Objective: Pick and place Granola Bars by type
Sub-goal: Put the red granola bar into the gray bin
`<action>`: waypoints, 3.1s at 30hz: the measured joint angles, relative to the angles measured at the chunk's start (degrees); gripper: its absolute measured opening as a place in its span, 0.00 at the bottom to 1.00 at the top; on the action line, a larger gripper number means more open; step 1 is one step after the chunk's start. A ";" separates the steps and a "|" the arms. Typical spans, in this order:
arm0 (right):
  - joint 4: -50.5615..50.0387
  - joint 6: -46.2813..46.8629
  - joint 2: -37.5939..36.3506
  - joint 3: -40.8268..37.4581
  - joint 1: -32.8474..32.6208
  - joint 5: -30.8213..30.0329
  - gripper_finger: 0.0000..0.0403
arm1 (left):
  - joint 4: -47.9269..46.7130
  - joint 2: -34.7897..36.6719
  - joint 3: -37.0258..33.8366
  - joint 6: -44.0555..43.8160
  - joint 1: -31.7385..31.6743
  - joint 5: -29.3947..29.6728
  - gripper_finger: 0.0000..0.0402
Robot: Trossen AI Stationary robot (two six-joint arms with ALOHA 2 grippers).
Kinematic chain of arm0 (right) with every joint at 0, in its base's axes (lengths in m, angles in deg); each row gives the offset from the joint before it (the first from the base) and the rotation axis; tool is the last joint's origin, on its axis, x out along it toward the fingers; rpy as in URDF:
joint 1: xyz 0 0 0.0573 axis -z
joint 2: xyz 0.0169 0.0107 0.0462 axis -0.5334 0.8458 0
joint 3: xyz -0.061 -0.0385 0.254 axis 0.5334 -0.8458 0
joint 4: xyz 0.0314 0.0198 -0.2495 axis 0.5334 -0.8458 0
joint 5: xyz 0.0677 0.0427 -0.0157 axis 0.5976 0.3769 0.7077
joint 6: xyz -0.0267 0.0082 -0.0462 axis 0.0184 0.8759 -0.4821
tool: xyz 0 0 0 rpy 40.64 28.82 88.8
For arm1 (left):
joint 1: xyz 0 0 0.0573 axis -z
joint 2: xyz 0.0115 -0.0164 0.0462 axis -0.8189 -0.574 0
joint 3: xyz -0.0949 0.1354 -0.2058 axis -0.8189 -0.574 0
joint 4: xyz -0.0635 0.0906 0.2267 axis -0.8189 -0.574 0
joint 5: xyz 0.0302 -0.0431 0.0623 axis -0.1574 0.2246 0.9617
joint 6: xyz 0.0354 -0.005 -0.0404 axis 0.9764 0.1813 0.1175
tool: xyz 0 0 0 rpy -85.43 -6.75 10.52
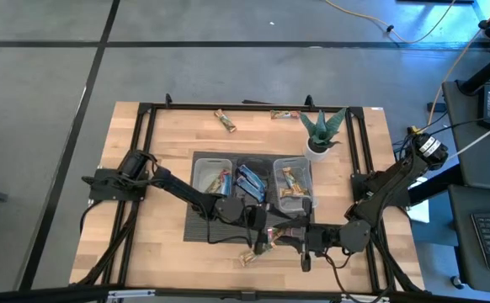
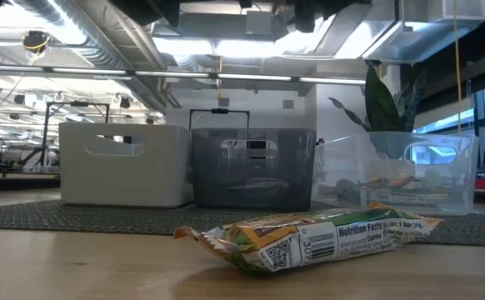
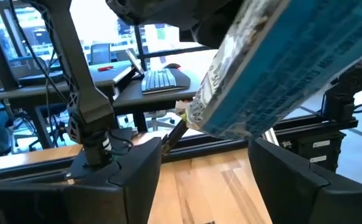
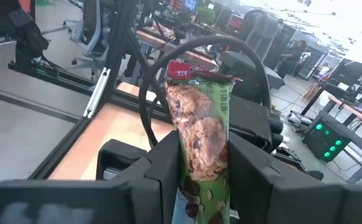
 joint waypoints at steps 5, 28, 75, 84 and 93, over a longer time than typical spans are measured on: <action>-0.14 -0.21 0.00 0.00 0.00 -0.03 0.31 | -0.01 0.00 0.00 0.14 0.00 -0.01 0.58; -0.99 2.50 0.00 0.00 0.66 0.03 0.31 | 4.73 0.00 0.00 6.83 0.70 -3.71 0.50; -8.00 3.72 -0.02 -0.02 -5.59 -12.71 0.70 | -10.60 3.07 -0.02 3.23 2.10 12.12 0.26; -19.46 18.74 -0.04 0.00 -7.71 -13.11 0.73 | -47.97 12.98 0.00 -25.28 3.11 30.99 0.26; -28.93 29.61 0.11 -0.02 -4.56 -5.42 0.73 | -82.15 16.68 -0.09 -58.67 -0.64 29.08 0.26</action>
